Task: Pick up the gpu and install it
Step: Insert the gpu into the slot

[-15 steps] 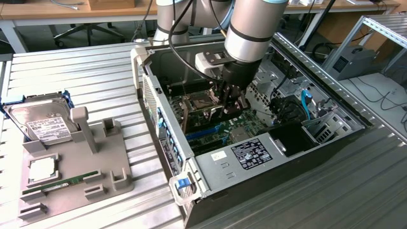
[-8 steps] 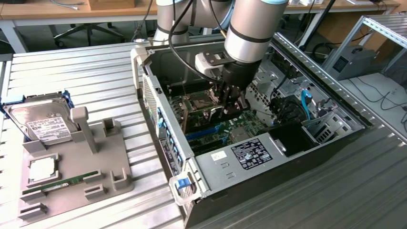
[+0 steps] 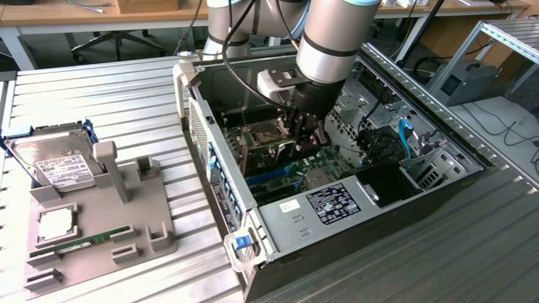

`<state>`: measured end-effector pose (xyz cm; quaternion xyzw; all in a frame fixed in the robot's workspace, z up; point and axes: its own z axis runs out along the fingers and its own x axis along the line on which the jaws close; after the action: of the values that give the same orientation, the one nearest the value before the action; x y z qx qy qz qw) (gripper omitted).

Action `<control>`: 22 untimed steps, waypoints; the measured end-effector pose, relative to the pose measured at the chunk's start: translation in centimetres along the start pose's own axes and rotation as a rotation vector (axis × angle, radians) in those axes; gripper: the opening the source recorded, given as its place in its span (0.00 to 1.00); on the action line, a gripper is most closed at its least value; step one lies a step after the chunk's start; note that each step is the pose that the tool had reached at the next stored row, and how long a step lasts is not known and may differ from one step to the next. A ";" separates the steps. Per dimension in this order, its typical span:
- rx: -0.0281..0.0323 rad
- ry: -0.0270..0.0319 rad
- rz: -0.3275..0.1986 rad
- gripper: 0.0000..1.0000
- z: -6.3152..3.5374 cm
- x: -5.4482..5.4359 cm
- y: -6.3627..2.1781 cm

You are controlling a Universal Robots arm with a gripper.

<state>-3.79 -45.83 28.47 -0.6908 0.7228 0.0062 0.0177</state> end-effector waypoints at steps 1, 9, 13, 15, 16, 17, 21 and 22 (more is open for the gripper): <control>0.0000 0.0000 0.000 0.27 0.00 0.0 0.02; -0.0001 0.0000 0.000 0.27 0.00 0.0 0.18; 0.0000 0.0000 0.000 0.27 0.00 0.0 0.36; 0.0000 0.0000 0.000 0.27 -0.01 0.0 0.58; 0.0000 0.0000 0.000 0.27 -0.01 0.0 0.62; 0.0000 0.0000 0.000 0.27 -0.01 0.1 0.63; -0.0001 0.0000 0.000 0.27 -0.02 0.2 0.66; 0.0000 0.0000 0.000 0.27 -0.02 0.3 0.65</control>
<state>-4.45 -46.11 28.47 -0.6908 0.7228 0.0062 0.0177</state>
